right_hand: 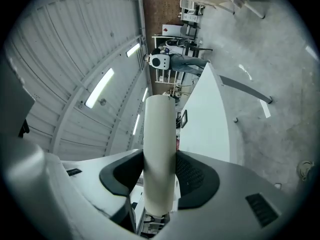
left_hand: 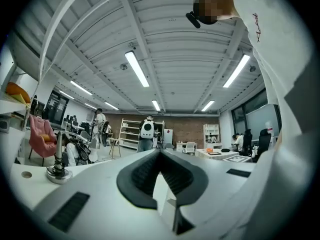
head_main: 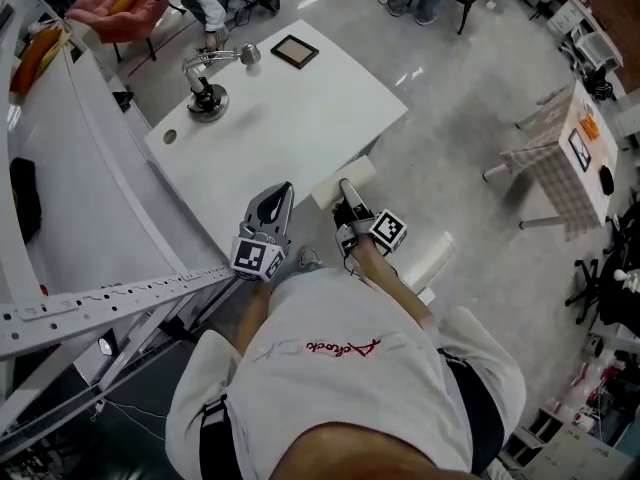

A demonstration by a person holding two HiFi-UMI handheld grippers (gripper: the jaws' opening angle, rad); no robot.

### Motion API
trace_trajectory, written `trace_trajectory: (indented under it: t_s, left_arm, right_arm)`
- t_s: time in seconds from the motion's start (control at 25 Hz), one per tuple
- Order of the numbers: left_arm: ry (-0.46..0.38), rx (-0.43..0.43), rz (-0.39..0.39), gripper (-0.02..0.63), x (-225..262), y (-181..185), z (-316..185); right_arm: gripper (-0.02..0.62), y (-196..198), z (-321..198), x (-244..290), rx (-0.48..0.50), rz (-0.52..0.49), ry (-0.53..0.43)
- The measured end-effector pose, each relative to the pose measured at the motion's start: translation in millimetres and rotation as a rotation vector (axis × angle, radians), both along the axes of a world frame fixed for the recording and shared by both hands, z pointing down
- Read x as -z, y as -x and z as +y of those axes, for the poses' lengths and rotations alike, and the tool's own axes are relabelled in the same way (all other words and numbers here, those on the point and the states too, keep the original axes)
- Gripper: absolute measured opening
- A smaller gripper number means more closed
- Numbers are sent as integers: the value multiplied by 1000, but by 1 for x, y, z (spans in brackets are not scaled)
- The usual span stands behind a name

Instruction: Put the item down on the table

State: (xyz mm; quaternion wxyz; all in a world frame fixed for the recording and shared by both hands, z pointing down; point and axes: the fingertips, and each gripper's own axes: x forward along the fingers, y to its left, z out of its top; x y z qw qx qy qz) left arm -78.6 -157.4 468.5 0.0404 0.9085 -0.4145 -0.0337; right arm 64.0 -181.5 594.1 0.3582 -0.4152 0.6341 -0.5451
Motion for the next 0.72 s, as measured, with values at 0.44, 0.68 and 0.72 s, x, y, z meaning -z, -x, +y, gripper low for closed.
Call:
trace_trajectory:
  t_s: [0.44, 0.68, 0.72]
  left_arm:
    - [17, 18, 23, 5, -12, 30, -83]
    - [32, 6, 15, 5, -20, 31, -96]
    - [33, 4, 14, 5, -21, 31, -97]
  right_arm:
    - [201, 28, -82, -7, 28, 16, 10]
    - [201, 29, -94, -14, 22, 13, -5]
    - [201, 29, -95, -15, 15, 7, -3]
